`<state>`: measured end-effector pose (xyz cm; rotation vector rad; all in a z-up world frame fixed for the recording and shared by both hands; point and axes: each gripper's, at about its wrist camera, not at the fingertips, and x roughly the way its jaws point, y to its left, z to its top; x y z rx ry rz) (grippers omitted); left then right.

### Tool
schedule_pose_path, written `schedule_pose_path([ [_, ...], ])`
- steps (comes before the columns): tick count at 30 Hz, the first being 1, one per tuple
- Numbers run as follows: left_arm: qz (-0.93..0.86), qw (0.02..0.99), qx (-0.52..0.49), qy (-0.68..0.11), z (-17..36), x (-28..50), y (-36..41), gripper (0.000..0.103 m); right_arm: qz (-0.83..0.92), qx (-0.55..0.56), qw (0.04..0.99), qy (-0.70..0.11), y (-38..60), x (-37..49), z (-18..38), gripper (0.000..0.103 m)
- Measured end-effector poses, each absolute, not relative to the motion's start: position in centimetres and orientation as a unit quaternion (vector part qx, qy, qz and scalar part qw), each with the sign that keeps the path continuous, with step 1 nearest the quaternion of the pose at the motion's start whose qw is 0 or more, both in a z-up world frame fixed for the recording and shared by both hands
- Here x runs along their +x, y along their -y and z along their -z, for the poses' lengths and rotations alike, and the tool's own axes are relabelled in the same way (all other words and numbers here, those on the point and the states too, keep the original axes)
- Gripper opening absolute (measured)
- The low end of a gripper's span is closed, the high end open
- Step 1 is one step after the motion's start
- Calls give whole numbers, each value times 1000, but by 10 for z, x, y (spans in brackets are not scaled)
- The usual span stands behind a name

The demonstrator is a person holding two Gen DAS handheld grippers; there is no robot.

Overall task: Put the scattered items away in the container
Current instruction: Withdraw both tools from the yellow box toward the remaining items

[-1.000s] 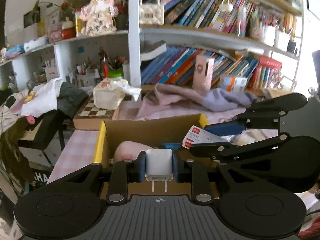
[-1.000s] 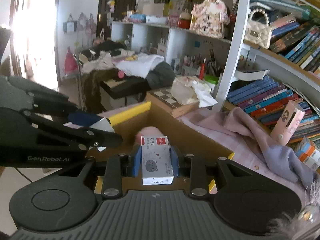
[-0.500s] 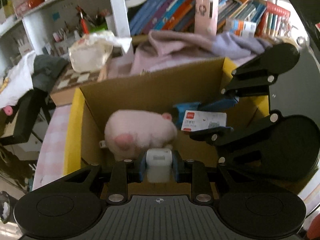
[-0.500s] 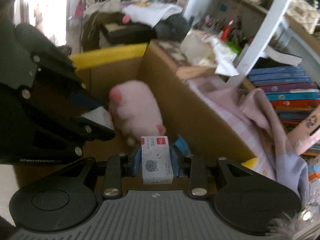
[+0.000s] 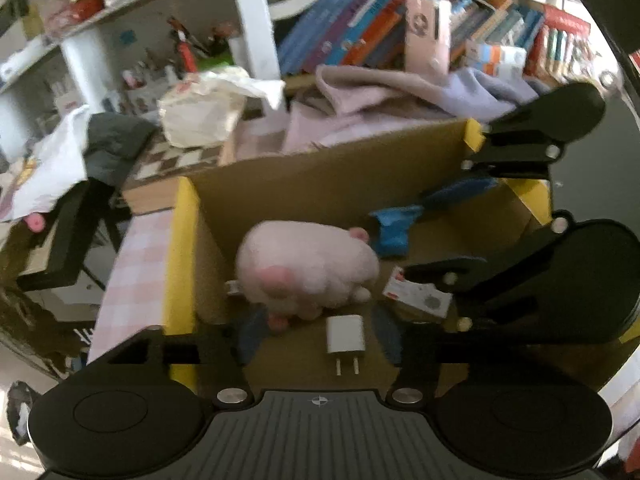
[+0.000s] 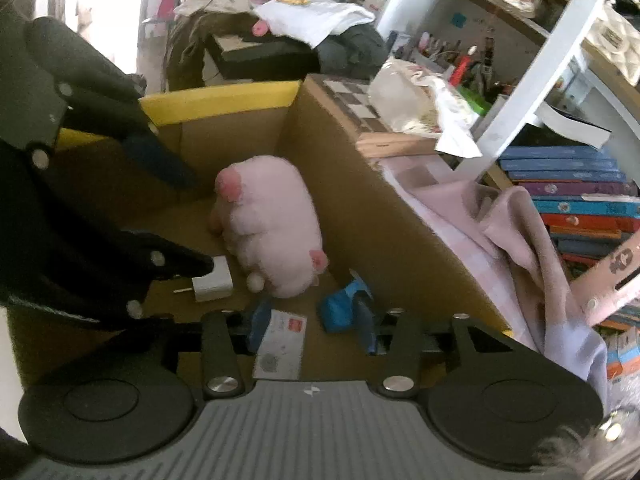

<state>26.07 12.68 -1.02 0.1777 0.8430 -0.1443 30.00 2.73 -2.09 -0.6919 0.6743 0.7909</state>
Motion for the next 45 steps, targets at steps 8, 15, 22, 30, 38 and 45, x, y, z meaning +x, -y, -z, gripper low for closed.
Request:
schedule_pose_path([
  [8, 70, 927, 65, -362, -18, 230, -126, 83, -353, -293, 842, -284, -9, 278, -6, 53],
  [15, 71, 940, 57, -329, -40, 186, -115, 90, -317, -270, 878, -235, 11, 237, -29, 63],
  [22, 72, 949, 53, -303, -55, 140, -105, 93, -294, -228, 903, -216, 39, 189, -49, 63],
  [30, 41, 959, 44, -277, -63, 85, -105, 95, -252, -169, 930, -207, 73, 129, -60, 68],
  [38, 28, 960, 24, -278, -57, 44, -100, 96, -211, -140, 938, -236, 97, 88, -46, 68],
  [45, 39, 954, 16, -297, -42, 22, -90, 96, -184, -106, 943, -254, 113, 54, -32, 70],
])
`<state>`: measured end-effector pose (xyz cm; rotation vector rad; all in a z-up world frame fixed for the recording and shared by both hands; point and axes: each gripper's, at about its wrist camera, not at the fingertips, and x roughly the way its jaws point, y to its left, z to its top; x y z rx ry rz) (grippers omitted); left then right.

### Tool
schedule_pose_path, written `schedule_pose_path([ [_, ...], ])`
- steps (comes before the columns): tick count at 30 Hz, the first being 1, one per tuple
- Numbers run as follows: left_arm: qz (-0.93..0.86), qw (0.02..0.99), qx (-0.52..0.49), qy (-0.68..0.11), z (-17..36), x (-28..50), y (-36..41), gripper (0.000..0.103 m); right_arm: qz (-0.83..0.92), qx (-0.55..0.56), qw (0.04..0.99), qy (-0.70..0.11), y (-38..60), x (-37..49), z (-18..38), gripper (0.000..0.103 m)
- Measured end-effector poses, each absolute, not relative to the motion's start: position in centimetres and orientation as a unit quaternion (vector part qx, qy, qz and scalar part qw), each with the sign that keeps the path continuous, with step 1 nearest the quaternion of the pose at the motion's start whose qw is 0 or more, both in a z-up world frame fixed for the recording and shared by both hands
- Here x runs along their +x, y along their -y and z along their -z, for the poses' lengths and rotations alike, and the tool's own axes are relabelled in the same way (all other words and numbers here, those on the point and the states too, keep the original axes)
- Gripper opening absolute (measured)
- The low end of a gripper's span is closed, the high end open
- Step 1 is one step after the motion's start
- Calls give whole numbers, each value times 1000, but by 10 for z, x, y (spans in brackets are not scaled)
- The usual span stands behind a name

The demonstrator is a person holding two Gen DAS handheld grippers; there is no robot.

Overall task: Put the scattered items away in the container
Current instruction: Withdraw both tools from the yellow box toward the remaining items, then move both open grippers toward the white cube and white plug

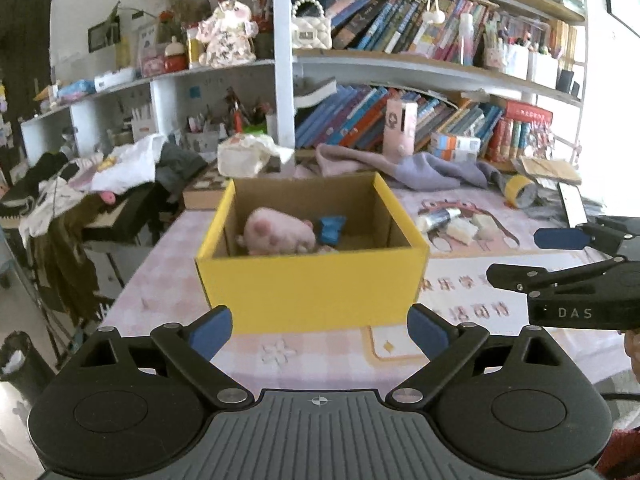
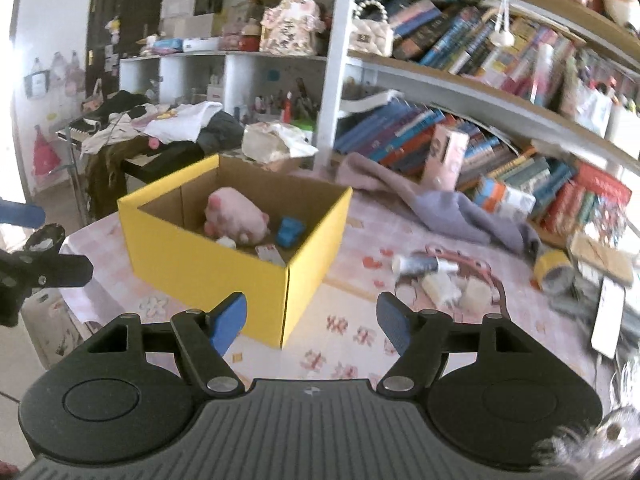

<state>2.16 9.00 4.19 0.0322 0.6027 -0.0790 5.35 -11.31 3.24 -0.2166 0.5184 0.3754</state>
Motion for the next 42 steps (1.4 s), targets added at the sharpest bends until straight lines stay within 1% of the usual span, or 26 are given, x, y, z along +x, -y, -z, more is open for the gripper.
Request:
schedule_pose_path([
  [5, 55, 948, 22, -312, -29, 12, -75, 96, -167, -111, 941, -273, 122, 32, -18, 71],
  [10, 89, 939, 51, -330, -18, 8, -54, 96, -143, -142, 938, -282, 130, 10, -3, 76],
  [14, 115, 930, 75, -340, -10, 7, -37, 96, -126, -136, 938, -294, 139, 3, 2, 77],
  [16, 131, 926, 81, -344, -8, 7, -30, 96, -117, -135, 938, -297, 143, 0, 3, 79],
  [21, 161, 919, 96, -346, -5, 7, -16, 96, -92, -125, 939, -307, 153, -5, 4, 80],
  [42, 235, 900, 106, -352, 3, 39, 37, 96, -20, -110, 935, -337, 203, 3, 10, 81],
])
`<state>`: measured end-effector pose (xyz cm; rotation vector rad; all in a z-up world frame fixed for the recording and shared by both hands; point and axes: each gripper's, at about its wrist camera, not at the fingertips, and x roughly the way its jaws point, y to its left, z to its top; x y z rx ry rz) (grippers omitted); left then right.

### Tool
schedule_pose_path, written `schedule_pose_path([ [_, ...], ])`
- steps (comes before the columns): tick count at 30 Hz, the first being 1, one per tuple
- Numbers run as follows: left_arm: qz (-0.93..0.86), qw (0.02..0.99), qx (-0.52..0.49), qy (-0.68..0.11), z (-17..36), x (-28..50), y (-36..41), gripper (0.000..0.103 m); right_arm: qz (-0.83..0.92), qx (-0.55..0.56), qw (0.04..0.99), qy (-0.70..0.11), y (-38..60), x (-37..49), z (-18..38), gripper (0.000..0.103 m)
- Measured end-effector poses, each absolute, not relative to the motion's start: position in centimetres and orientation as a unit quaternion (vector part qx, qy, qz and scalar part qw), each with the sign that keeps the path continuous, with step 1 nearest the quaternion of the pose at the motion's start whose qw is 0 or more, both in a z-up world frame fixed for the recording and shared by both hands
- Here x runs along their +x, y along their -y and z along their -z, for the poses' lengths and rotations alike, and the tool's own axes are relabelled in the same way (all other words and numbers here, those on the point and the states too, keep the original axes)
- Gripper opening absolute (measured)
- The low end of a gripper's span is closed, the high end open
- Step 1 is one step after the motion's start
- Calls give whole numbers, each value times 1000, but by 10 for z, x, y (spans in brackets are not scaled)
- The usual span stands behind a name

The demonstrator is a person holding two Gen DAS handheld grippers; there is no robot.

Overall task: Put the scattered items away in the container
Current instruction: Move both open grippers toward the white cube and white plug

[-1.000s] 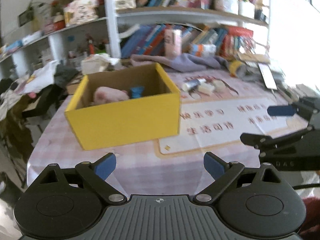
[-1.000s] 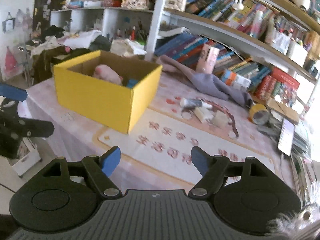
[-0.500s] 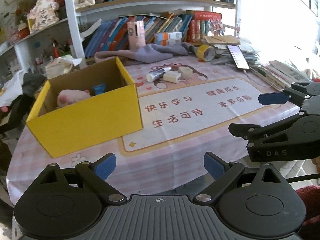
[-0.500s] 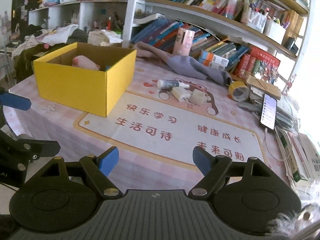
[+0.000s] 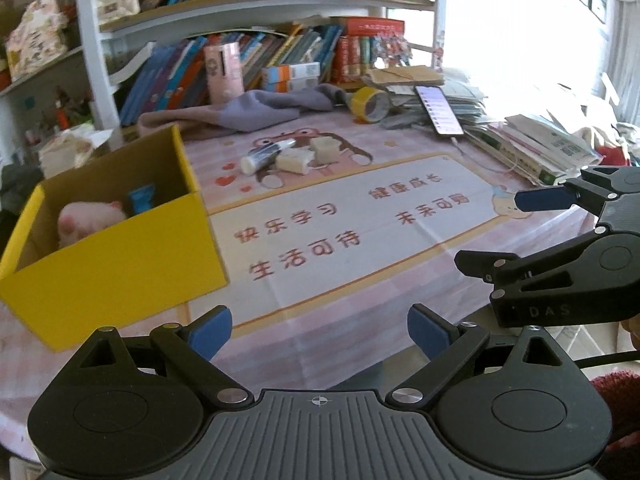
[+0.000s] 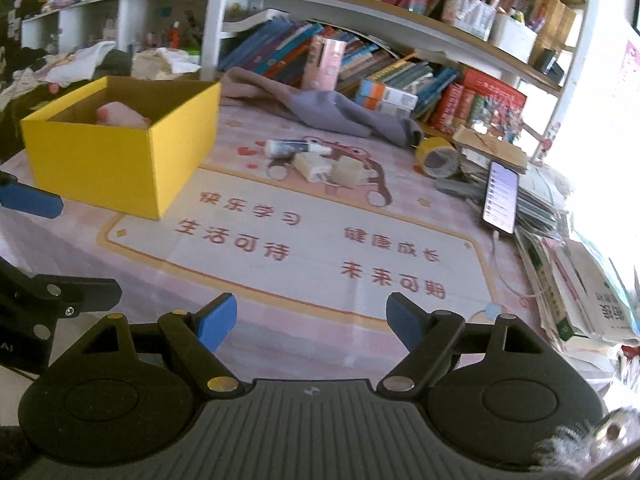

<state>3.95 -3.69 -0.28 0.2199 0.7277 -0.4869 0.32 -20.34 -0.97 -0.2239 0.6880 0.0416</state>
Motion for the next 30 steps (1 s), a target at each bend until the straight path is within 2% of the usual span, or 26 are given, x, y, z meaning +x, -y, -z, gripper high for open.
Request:
schedule_pose_path([
  [17, 250, 890, 122, -360, 14, 97, 93, 96, -16, -97, 931, -352, 253, 64, 18, 80],
  [30, 174, 911, 83, -366, 9, 179, 130, 96, -73, -62, 934, -343, 304, 167, 10, 79],
])
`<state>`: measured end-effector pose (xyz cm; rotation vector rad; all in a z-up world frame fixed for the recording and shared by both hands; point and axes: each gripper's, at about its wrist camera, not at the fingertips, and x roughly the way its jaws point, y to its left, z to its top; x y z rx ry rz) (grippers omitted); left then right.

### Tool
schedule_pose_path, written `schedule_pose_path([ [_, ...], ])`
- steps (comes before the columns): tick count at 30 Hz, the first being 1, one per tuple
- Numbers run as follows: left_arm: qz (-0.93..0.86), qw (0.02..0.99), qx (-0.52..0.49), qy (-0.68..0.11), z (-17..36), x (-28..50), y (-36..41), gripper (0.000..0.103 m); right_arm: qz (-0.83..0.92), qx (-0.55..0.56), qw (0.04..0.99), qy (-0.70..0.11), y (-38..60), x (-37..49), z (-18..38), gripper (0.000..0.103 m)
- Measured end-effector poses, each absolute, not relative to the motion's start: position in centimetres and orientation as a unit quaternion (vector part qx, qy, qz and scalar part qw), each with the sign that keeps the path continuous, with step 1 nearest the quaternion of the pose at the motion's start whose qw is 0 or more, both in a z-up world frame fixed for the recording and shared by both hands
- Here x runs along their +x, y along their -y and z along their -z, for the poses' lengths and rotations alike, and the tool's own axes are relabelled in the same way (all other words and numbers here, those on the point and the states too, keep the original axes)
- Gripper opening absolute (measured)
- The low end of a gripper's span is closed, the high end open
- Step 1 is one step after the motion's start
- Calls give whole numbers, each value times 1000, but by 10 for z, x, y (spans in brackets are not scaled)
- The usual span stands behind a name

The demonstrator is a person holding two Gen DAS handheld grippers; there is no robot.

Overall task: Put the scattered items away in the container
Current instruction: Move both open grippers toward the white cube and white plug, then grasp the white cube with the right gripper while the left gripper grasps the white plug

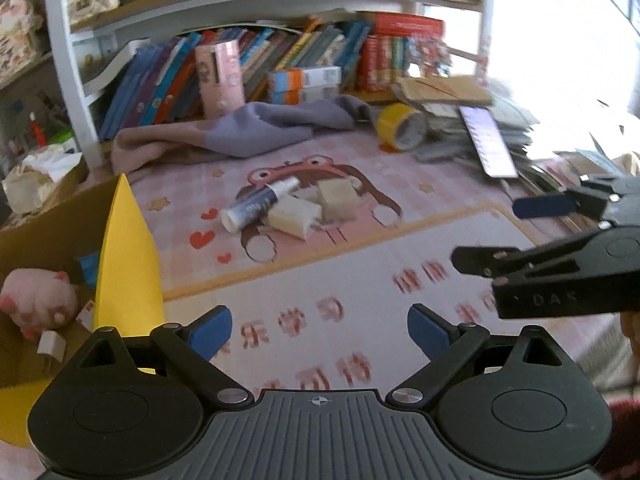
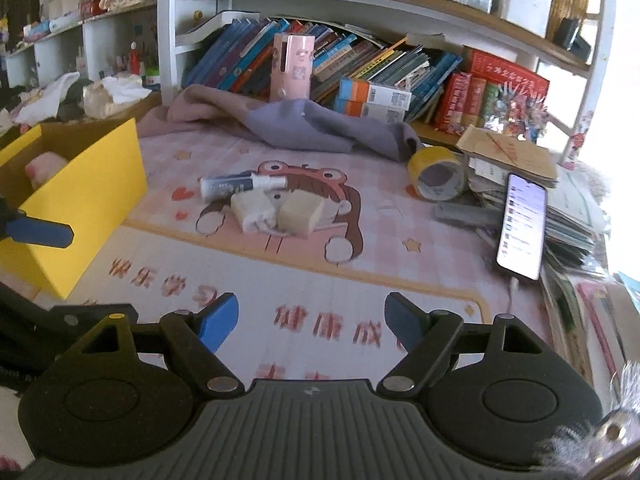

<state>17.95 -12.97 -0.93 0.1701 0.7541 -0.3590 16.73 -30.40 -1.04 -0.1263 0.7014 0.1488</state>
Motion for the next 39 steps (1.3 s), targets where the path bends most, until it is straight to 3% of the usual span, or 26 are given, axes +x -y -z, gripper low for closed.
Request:
schedule_pose_path([
  [21, 74, 906, 94, -407, 37, 272, 181, 96, -167, -9, 915, -366, 319, 354, 52, 77],
  [25, 75, 904, 93, -411, 40, 277, 183, 95, -168, -2, 905, -392, 312, 378, 74, 65],
  [27, 73, 904, 87, -413, 40, 282, 183, 95, -173, 20, 900, -401, 314, 385, 82, 64],
  [30, 66, 904, 75, -415, 41, 291, 182, 95, -193, 34, 894, -404, 316, 387, 86, 48],
  [33, 63, 904, 69, -416, 43, 302, 183, 95, -205, 34, 892, -401, 320, 388, 84, 38],
  [39, 63, 904, 49, -420, 52, 329, 188, 95, -177, 23, 910, -375, 347, 377, 71, 33],
])
